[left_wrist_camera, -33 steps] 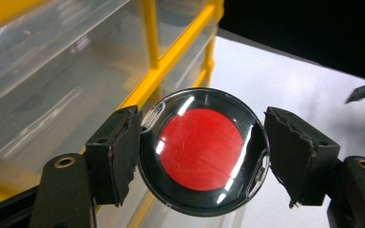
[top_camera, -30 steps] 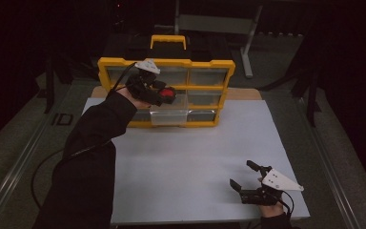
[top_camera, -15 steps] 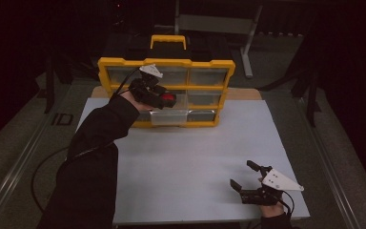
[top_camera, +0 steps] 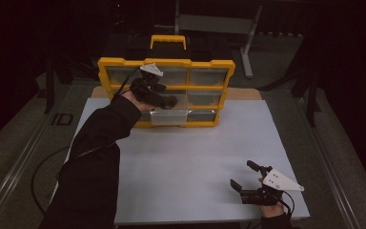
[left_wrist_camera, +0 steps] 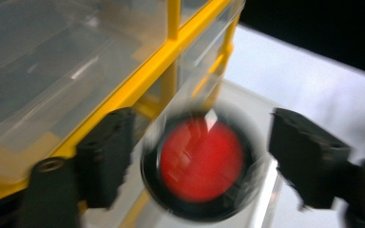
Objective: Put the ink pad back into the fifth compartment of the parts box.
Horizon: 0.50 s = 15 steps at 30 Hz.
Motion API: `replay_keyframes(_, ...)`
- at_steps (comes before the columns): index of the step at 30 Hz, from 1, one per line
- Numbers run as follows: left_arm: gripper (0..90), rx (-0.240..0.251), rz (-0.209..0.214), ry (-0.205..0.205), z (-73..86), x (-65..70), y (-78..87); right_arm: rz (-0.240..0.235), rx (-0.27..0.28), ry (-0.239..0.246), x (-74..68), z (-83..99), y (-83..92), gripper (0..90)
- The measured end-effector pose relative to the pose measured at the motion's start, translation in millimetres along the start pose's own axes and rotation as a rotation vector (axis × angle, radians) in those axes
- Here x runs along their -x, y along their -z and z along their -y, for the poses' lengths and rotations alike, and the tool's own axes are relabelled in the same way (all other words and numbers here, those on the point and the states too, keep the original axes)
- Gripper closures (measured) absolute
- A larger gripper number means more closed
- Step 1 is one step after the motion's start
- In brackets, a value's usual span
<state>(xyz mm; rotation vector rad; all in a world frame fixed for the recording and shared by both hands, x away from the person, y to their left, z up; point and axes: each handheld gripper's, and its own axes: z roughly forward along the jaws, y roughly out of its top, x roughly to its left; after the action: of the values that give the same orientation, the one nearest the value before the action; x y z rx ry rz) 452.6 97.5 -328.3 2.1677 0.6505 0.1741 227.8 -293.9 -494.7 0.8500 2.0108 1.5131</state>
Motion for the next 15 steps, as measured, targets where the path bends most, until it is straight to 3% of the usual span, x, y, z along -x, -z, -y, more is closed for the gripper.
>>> replay_keyframes(1,2.8,-0.016,0.020,0.012,-0.8,-0.6,-0.4,0.001,0.000,0.000,-0.2,-0.1,0.1,8.0)
replay_keyframes(2,0.7,-0.026,0.024,0.004,-0.9,0.4,-0.5,0.001,0.001,-0.003,-0.3,-0.2,0.2,8.0)
replay_keyframes(15,0.0,-0.007,-0.019,-0.020,0.2,5.9,8.2,0.005,-0.002,0.002,-0.9,-0.5,0.5,8.0)
